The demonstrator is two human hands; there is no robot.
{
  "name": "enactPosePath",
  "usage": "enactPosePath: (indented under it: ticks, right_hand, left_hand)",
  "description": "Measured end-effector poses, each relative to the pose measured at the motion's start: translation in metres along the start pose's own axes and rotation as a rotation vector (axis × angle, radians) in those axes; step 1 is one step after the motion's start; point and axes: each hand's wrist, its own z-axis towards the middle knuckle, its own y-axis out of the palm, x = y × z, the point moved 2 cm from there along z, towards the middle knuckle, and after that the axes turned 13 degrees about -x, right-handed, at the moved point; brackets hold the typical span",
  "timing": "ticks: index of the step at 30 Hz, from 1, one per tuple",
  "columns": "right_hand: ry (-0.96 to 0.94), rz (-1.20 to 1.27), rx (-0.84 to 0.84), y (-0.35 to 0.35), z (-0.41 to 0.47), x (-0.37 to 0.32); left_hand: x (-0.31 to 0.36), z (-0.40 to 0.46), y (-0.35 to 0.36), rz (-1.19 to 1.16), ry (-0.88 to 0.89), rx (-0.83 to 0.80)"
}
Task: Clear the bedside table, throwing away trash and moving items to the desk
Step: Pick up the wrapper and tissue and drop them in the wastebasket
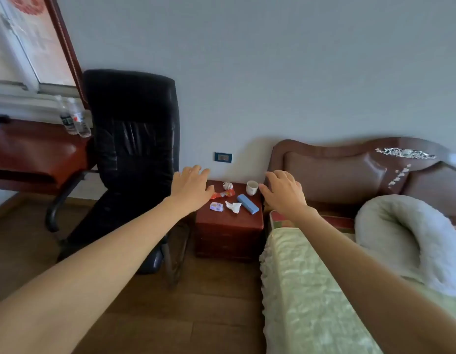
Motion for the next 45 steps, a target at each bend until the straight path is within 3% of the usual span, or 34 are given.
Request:
enactPosePath:
  ticks: [17, 23, 45]
  right_hand:
    - [0.110, 0.094, -0.089, 0.077, 0.202, 0.044]
    - [0.174, 0.116, -0.197, 0.117, 0.248, 0.071]
    - [0.096, 0.141, -0.419, 0.231, 0.466, 0.178]
  left_hand:
    - [-0.063, 0.210, 0.081, -0.035, 0.008, -0.141]
    - [-0.073, 0.263, 0.124, -0.058, 0.020, -0.209]
    - [-0.058, 0.459, 0.238, -0.095, -0.131, -0.462]
